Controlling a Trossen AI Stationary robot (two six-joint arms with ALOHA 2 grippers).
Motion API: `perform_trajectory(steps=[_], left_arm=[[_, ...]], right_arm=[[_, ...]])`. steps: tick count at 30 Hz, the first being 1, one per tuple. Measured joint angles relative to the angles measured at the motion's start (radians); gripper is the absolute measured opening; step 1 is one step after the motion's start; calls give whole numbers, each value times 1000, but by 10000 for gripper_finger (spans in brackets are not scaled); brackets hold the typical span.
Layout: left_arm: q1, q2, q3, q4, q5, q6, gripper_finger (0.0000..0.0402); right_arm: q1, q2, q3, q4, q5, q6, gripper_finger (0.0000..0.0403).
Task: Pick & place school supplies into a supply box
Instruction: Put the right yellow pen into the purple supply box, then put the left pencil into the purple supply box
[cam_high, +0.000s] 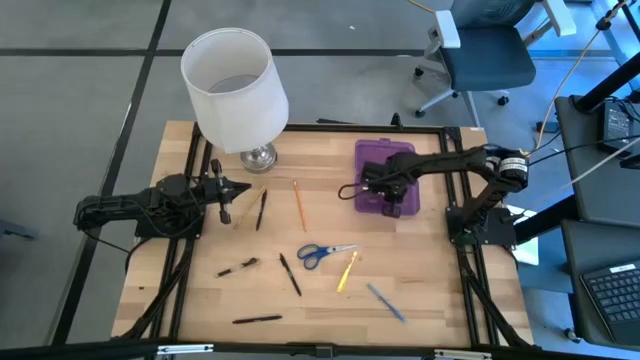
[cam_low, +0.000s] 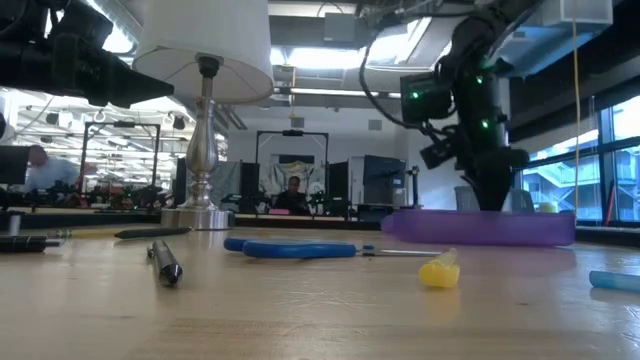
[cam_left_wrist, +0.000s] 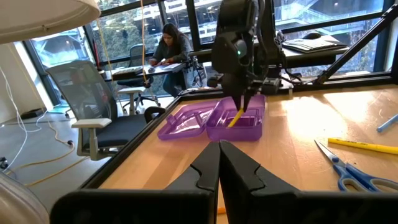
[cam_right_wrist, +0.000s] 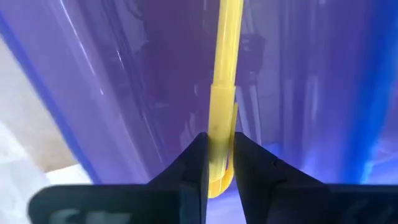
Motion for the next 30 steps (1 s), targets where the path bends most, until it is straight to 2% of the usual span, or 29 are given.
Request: perform_trajectory(steps=[6, 13, 22, 30], left_arm=[[0, 0, 0, 0, 0, 0, 4], [0, 0, 0, 0, 0, 0, 4], [0, 0, 0, 0, 0, 0, 4], [0, 0, 0, 0, 0, 0, 4]], right_arm=[[-1, 0, -78, 94, 9, 37, 74], [-3, -2, -94, 91, 17, 59, 92], [-4, 0, -33, 72, 17, 60, 143], [-4, 0, 49, -6, 17, 81, 151]])
